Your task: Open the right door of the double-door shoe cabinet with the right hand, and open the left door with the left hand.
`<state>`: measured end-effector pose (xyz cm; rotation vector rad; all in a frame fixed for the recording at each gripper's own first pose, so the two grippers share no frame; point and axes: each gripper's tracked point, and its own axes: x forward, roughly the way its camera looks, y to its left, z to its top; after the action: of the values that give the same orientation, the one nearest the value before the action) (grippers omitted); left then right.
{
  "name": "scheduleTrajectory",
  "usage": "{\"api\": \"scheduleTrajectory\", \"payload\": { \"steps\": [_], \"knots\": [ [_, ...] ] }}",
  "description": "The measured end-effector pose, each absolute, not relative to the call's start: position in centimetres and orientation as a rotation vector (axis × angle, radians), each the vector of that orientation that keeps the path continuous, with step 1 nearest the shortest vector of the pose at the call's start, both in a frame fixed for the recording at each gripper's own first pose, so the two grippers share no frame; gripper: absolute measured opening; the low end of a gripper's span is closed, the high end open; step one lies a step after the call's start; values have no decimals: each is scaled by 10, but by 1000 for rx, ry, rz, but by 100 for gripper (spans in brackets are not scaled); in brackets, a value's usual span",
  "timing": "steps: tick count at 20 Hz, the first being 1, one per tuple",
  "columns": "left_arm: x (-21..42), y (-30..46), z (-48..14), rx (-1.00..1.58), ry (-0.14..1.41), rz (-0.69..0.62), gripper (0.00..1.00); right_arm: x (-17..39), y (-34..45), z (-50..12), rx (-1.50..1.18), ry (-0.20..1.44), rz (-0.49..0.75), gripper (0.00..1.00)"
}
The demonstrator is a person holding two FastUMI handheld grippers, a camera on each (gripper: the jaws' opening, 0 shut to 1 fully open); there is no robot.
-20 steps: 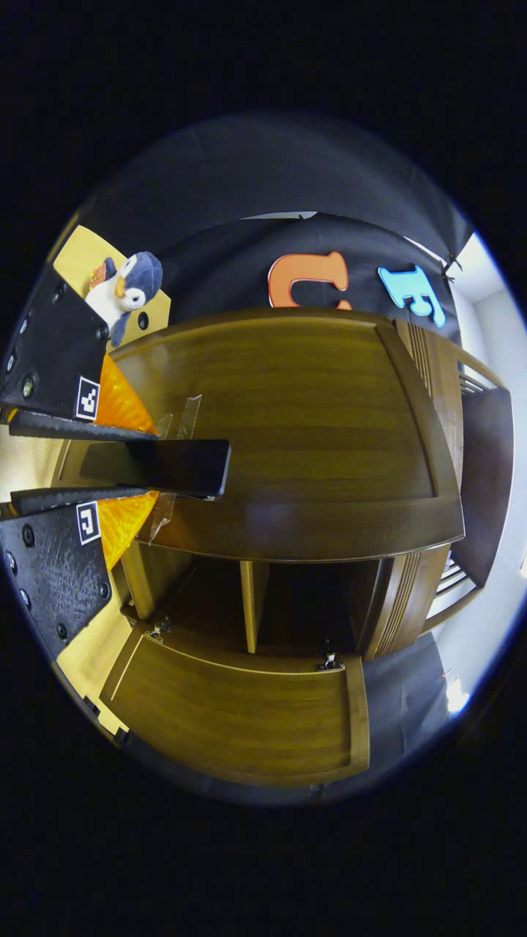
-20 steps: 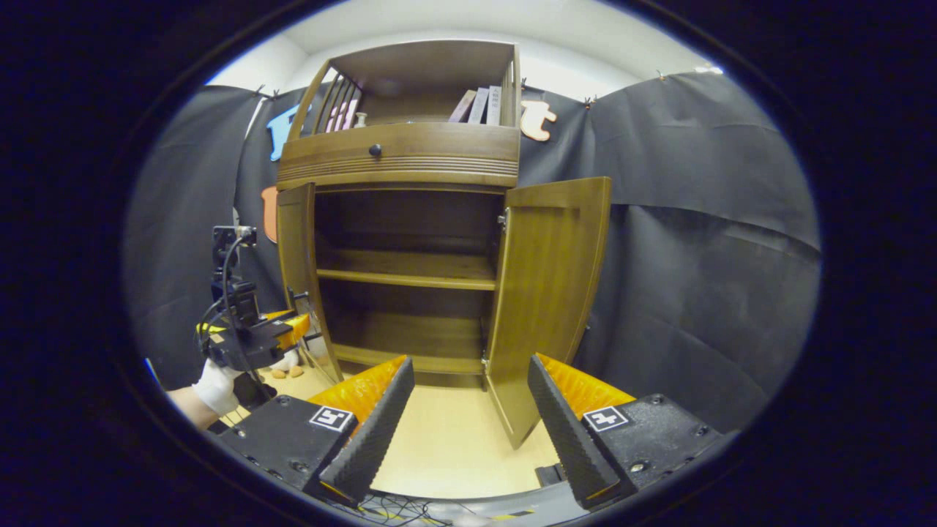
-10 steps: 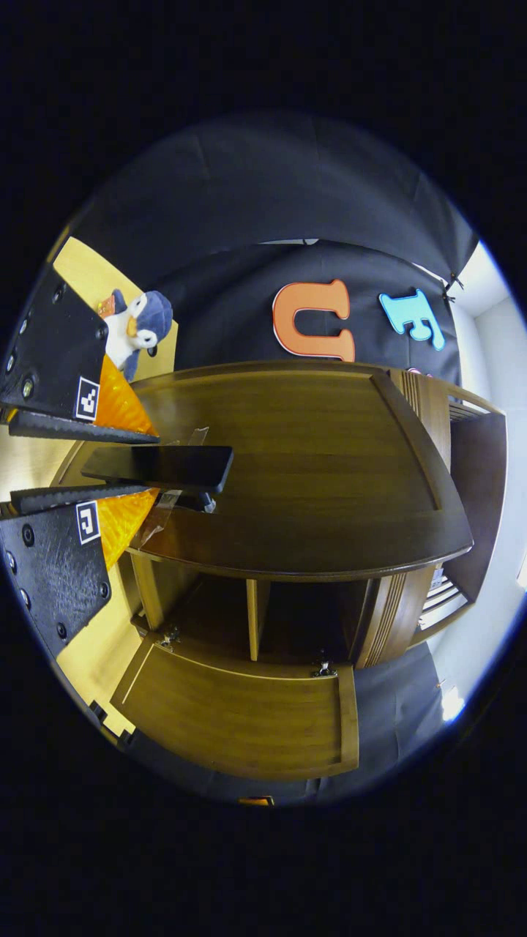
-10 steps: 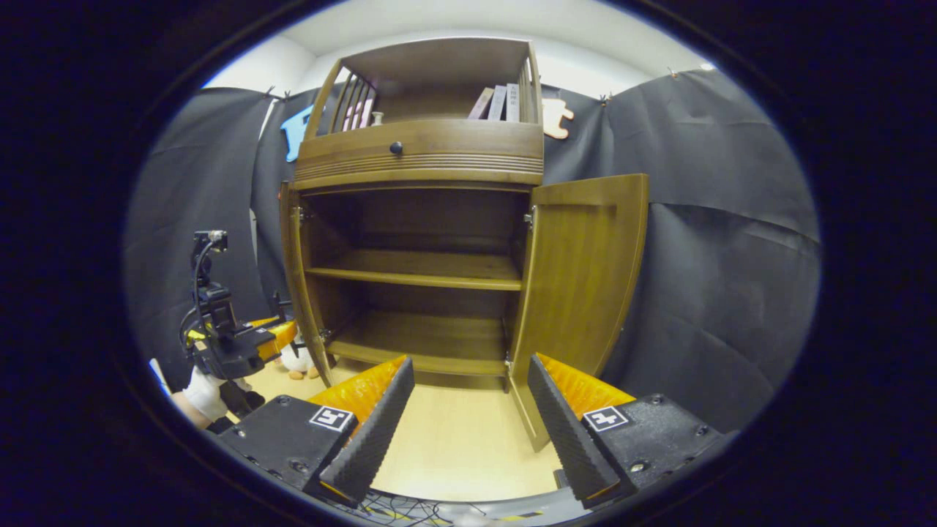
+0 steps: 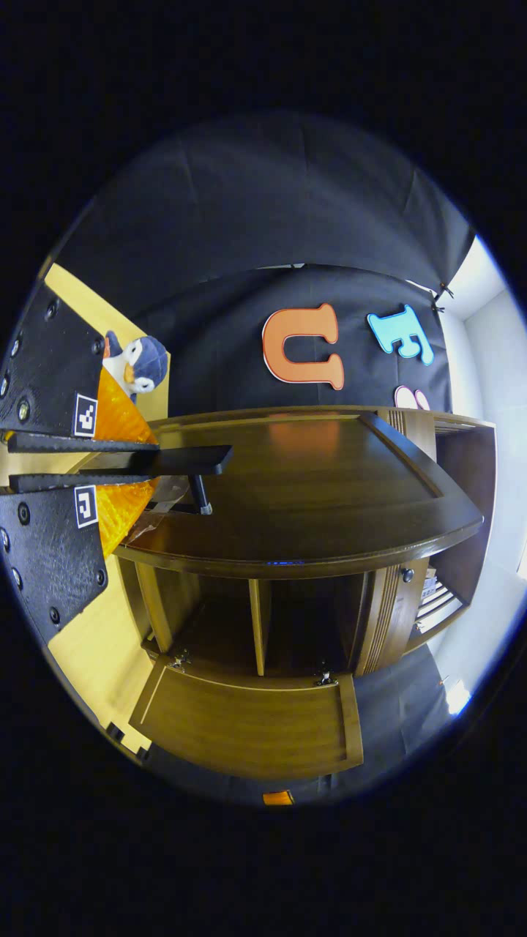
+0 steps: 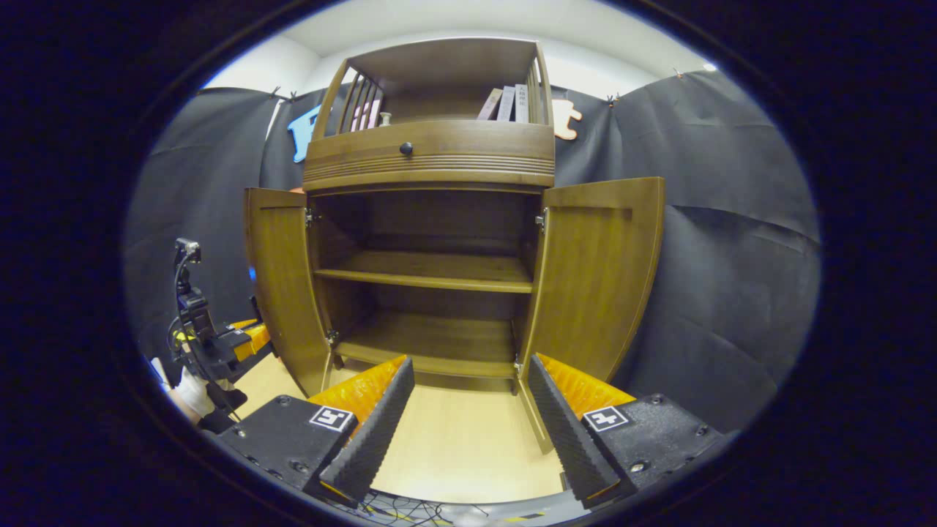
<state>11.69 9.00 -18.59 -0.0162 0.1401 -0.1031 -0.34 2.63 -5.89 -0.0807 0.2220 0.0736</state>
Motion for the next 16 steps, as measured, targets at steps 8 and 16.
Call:
{"api": "scheduleTrajectory", "payload": {
  "steps": [8,16],
  "knots": [
    [117,161,-193,-94,121,-80,0,-3,40,-61,-85,223,108,99],
    [121,179,-193,-96,109,-165,0,-5,47,-63,-94,231,135,99]
  ]
}}
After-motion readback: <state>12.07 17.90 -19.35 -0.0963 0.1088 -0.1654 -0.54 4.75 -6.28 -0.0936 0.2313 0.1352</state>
